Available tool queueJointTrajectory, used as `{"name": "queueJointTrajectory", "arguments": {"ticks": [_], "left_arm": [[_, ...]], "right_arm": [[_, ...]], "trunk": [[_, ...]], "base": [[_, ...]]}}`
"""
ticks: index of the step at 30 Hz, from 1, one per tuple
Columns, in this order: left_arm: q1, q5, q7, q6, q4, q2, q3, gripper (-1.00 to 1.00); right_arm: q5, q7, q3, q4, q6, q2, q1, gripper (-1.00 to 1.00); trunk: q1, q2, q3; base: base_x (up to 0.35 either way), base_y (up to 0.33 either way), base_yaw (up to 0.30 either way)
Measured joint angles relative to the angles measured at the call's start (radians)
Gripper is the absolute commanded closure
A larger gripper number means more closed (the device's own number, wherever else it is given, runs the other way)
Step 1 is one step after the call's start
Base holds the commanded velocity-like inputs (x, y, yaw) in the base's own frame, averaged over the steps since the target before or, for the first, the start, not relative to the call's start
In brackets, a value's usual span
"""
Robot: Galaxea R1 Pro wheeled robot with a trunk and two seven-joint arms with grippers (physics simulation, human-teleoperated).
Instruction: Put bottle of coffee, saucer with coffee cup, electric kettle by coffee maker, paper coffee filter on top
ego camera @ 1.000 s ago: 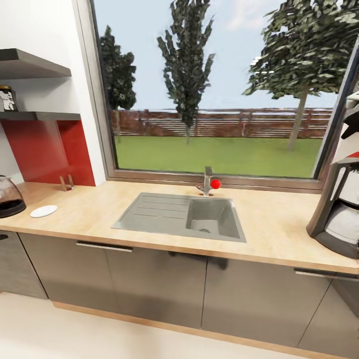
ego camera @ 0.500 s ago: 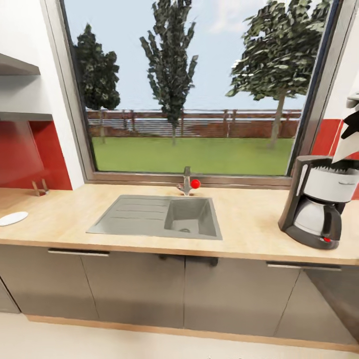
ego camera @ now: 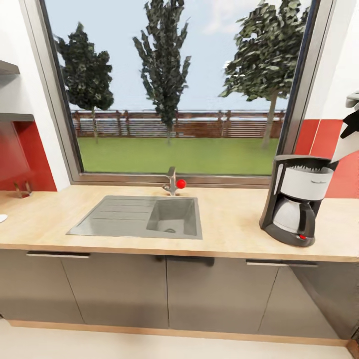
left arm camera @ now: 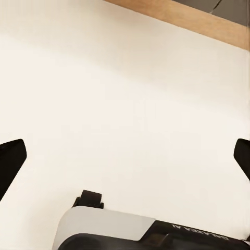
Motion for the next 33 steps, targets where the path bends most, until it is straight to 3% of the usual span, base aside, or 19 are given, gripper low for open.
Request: {"name": "queueJointTrajectory", "arguments": {"ticks": [25, 33], "left_arm": [[0.000, 0.000, 0.000, -0.001, 0.000, 0.000, 0.003, -1.00], [0.000, 0.000, 0.000, -0.001, 0.000, 0.000, 0.005, -1.00]], "right_arm": [[-0.006, -0.002, 0.005, 0.000, 0.003, 0.009, 0.001, 1.00], [-0.007, -0.003, 0.002, 0.008, 0.007, 0.037, 0.006, 1.00]], "trunk": [[0.000, 0.000, 0.000], [0.000, 0.000, 0.000]], "base": [[0.072, -0.061, 0.000], [0.113, -0.003, 0.000]]}}
